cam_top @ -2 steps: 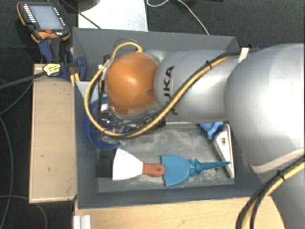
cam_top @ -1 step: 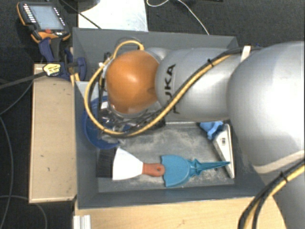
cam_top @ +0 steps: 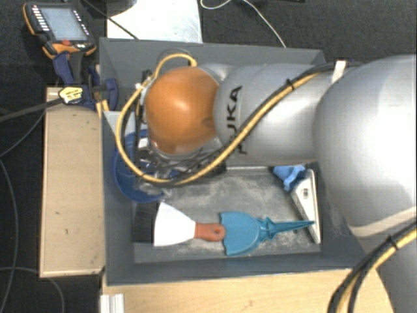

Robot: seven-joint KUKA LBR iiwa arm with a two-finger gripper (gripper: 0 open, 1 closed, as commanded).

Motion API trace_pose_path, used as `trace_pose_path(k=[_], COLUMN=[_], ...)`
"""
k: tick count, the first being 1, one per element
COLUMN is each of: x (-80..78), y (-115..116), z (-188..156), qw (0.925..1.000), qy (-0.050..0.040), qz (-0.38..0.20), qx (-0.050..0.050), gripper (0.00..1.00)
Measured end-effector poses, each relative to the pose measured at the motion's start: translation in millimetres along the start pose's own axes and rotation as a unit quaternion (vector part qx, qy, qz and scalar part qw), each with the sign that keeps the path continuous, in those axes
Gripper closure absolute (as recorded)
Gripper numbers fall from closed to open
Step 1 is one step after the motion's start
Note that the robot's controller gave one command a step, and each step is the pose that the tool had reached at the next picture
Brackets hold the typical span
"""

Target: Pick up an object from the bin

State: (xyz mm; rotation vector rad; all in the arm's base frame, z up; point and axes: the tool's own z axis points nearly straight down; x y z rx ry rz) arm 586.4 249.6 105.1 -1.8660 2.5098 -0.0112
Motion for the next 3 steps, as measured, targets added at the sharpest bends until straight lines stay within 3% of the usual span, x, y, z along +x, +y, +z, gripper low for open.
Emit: trace_pose_path(k=[1,3], x=[0.9,-1.5], y=[1,-2], z=[-17,-62], qw=[1.0,1.0], qy=[0.002,-0.0022], qz=[-0.005,-0.001], qx=[-0.003,0.002], gripper=[1.0,1.0])
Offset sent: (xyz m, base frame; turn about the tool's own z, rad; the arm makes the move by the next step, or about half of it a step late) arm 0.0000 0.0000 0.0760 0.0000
